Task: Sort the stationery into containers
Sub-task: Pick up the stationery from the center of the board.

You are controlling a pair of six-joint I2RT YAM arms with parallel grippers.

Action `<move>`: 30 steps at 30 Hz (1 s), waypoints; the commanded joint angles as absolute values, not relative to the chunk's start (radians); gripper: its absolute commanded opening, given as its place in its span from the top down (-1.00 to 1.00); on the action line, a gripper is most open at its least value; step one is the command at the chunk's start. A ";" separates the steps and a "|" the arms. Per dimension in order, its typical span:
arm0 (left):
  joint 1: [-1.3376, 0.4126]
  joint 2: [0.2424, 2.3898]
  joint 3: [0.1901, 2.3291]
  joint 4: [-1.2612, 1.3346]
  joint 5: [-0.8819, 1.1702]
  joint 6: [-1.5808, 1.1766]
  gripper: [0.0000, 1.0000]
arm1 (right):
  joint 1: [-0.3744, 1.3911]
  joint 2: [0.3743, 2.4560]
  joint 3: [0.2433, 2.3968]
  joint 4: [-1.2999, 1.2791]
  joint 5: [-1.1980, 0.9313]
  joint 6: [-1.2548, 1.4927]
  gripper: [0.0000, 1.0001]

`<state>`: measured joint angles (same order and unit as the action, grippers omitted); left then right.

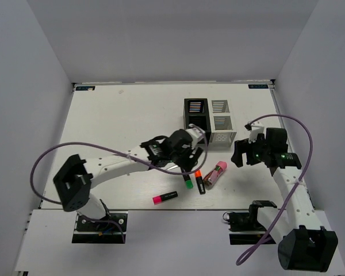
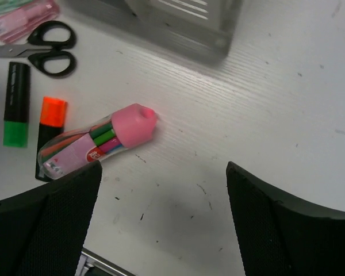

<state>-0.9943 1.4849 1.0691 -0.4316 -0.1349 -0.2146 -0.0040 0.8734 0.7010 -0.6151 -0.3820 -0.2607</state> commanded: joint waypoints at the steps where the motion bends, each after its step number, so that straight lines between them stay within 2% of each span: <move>1: -1.070 1.596 1.245 -0.388 -0.156 -0.229 -0.76 | -0.002 0.916 0.752 -0.583 -0.205 -0.119 -0.81; 3: -1.100 1.638 1.284 -0.379 -0.150 -0.226 -0.82 | 0.000 0.923 0.756 -0.578 -0.177 -0.092 -0.81; 7: -1.114 1.793 1.403 -0.336 -0.146 -0.233 -0.71 | -0.003 0.916 0.752 -0.566 -0.126 -0.052 -0.81; 18: -1.115 2.019 1.571 -0.284 0.024 -0.301 -0.47 | -0.003 0.862 0.747 -0.545 -0.025 -0.015 -0.81; 30: -1.149 2.121 1.552 -0.279 0.003 -0.302 -0.41 | -0.003 0.848 0.750 -0.548 -0.021 -0.014 -0.81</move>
<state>-1.1313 2.1231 1.5528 -0.2981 0.0074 -0.2977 -0.0040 0.8700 0.7109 -0.5743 -0.0322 -0.0280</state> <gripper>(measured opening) 0.713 0.907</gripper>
